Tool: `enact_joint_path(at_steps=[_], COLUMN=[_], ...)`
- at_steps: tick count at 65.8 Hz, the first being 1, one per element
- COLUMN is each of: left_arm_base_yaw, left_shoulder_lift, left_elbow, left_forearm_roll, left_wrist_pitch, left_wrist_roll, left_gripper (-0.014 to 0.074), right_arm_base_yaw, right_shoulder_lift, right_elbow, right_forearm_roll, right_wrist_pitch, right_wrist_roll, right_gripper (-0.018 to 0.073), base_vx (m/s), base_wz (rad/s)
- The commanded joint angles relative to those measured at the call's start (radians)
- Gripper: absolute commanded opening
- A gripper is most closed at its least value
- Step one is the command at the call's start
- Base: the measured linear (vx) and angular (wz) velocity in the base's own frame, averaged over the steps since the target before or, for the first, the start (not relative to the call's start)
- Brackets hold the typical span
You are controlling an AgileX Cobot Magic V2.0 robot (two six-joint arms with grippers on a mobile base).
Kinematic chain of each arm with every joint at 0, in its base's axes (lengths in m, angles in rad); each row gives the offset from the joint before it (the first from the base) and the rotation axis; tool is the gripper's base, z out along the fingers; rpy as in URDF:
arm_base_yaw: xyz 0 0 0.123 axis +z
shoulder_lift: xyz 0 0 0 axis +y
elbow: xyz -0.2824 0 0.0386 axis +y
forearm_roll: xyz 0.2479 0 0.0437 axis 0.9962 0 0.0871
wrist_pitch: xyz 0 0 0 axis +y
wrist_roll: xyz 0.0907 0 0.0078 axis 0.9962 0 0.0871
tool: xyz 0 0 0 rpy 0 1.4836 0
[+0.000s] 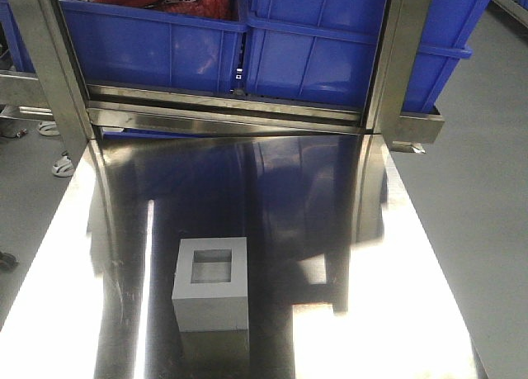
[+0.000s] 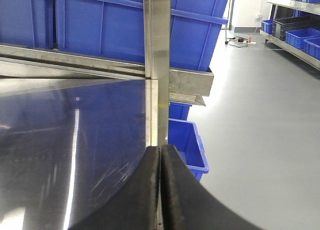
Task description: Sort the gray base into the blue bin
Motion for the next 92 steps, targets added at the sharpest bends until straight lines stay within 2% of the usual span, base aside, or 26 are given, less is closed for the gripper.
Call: enact_joint_path(at_steps=[1,92], left_arm_base_yaw=[0.001,0.001], left_shoulder_lift=[-0.016,-0.016], left_elbow=[0.029,0.029], left_forearm_roll=[-0.003,-0.003], left_wrist_pitch=[-0.071,-0.071], left_wrist_roll=[-0.002,-0.002], left_gripper=[-0.0006,-0.0006], right_arm_base_yaw=[-0.005,-0.005], right_shoulder_lift=[-0.013,-0.013], right_elbow=[0.014,0.014], right_forearm_roll=[-0.006,-0.006], right_wrist_pitch=[-0.074,-0.074], right_wrist_roll=[-0.005,-0.005], right_gripper=[-0.0009,-0.0009], base_vx=[0.0,0.0], base_wz=[0.0,0.0])
